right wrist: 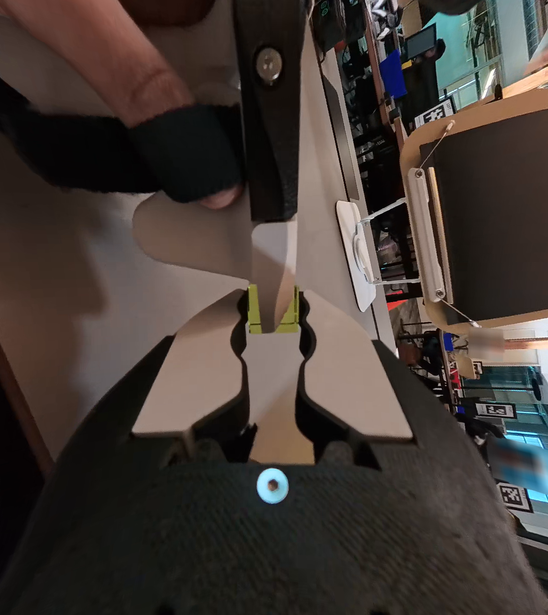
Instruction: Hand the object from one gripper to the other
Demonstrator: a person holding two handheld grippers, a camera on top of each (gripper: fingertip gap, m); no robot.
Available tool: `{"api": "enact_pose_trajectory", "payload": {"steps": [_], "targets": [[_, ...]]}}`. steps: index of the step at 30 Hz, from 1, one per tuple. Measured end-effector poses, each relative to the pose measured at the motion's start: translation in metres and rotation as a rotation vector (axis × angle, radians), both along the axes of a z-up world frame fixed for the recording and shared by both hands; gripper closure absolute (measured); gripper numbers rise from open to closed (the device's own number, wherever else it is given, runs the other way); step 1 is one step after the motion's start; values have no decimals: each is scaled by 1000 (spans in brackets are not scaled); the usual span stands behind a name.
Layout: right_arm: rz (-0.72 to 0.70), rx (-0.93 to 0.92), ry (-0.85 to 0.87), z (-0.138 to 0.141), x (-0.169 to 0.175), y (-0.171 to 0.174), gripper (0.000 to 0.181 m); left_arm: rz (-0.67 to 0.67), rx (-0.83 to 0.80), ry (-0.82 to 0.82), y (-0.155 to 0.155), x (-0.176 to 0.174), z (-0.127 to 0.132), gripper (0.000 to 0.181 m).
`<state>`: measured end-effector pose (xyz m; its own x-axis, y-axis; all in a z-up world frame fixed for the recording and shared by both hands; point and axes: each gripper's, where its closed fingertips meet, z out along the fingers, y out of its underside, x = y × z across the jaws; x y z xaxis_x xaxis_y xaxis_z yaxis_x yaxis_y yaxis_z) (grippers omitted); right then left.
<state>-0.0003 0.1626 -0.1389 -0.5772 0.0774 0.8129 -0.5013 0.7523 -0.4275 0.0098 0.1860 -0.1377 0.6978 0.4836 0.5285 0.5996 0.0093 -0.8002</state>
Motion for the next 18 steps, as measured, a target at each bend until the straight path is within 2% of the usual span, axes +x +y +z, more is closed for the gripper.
{"api": "enact_pose_trajectory", "payload": {"steps": [3, 6, 8, 10, 11, 14, 18], "targets": [[15, -29, 11, 5, 1, 0, 152, -2, -3, 20, 0, 0, 3, 155], [34, -99, -30, 11, -2, 1, 121, -17, 45, 29, -2, 1, 9, 155], [56, -188, -132, 15, -4, 3, 103, -20, 99, 24, -6, -1, 14, 155], [108, -323, -311, 22, -4, 3, 85, -44, 198, 16, -11, 0, 23, 155], [141, -407, -413, 27, -4, 4, 81, -41, 240, 14, -14, -2, 27, 156], [211, -671, -754, 47, -7, 11, 89, -35, 318, 51, -24, -6, 37, 156], [298, -947, -1147, 65, -11, 23, 108, -45, 278, 169, -28, -5, 43, 156]]}}
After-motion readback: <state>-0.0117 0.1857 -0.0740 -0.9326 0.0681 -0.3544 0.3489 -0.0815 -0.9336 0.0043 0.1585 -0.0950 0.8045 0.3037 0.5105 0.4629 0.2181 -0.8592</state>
